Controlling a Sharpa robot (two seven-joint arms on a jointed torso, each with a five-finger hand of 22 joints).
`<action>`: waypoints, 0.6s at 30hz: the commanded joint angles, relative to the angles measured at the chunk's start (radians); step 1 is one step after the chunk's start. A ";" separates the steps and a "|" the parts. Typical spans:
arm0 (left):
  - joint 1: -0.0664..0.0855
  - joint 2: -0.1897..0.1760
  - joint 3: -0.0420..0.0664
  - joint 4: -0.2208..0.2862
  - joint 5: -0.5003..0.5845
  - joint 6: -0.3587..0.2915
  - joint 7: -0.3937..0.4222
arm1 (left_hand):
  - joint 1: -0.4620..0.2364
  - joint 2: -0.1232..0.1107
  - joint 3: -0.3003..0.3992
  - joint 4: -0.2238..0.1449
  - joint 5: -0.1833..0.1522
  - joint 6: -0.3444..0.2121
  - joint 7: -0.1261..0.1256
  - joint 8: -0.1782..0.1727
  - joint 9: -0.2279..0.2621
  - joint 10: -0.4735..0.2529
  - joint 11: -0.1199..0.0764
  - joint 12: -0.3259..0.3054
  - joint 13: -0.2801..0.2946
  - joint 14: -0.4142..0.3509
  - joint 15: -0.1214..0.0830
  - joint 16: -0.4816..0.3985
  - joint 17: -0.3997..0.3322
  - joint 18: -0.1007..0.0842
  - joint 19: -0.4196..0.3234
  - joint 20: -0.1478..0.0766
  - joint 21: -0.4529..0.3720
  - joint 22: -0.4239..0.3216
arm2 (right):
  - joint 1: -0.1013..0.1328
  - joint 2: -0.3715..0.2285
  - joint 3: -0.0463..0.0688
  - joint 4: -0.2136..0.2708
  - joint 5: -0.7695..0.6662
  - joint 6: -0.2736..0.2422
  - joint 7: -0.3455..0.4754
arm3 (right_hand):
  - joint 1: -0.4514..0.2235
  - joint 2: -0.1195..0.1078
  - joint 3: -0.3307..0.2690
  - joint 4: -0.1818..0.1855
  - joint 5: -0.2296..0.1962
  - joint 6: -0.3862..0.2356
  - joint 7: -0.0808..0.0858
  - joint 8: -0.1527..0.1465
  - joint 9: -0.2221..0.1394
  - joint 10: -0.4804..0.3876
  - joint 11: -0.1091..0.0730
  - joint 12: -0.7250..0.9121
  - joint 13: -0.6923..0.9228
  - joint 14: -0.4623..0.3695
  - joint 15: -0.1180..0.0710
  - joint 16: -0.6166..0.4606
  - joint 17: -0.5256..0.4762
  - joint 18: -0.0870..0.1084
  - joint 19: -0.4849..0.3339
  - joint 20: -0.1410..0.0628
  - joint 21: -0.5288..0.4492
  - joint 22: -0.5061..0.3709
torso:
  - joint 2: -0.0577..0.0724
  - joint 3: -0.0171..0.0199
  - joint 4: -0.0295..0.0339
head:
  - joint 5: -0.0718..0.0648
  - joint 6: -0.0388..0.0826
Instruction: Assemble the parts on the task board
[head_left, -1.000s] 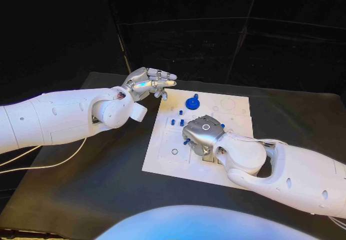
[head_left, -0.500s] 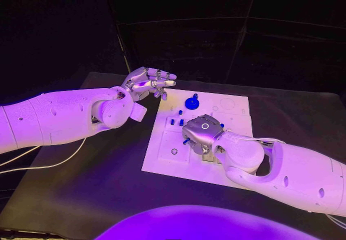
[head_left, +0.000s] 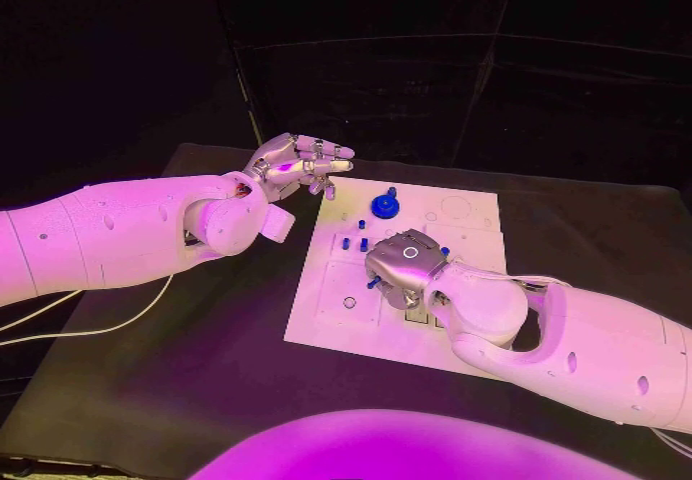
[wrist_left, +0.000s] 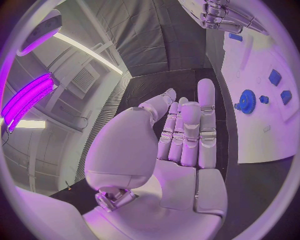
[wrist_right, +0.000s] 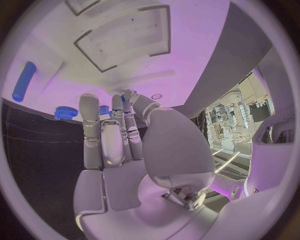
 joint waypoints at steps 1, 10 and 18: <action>0.002 0.001 0.001 0.001 -0.002 0.005 0.004 | -0.003 0.010 -0.004 0.001 0.004 0.002 -0.001 0.004 0.001 0.002 0.002 0.004 0.001 0.001 -0.007 0.004 -0.001 0.014 -0.001 -0.002 -0.005 -0.001 | 0.002 0.000 0.000 0.002 -0.002 0.008 0.005 | -0.008 0.003 0.001 0.005 -0.006 0.008 -0.003 -0.001 0.001 0.007 0.000 -0.006 -0.001 0.035 -0.007 0.003 0.000 -0.012 0.008 0.001 0.005 -0.001 | 0.000 0.0007 -0.0011 | 0.000 0.000; 0.002 0.004 0.001 -0.002 -0.002 0.006 0.003 | -0.003 0.010 -0.004 0.001 0.004 0.002 -0.001 0.004 0.001 0.002 0.002 0.004 0.001 0.001 -0.007 0.004 -0.001 0.014 -0.001 -0.002 -0.005 -0.001 | 0.002 0.002 0.000 0.005 0.001 0.003 0.011 | -0.008 0.003 0.001 0.005 -0.006 0.008 -0.003 -0.001 0.001 0.007 0.000 -0.006 -0.001 0.035 -0.007 0.003 0.000 -0.012 0.008 0.001 0.005 -0.001 | 0.001 0.0007 -0.0002 | -0.002 0.002; 0.002 0.005 0.001 -0.003 -0.002 0.006 0.003 | -0.003 0.010 -0.004 0.001 0.004 0.002 -0.001 0.004 0.001 0.002 0.002 0.004 0.001 0.001 -0.007 0.004 -0.001 0.014 -0.001 -0.002 -0.005 -0.001 | 0.002 0.005 0.000 0.006 0.007 -0.003 0.017 | -0.008 0.003 0.001 0.005 -0.006 0.008 -0.003 -0.001 0.001 0.007 0.000 -0.006 -0.001 0.035 -0.007 0.003 0.000 -0.012 0.008 0.001 0.005 -0.001 | 0.000 0.0001 -0.0009 | -0.002 0.002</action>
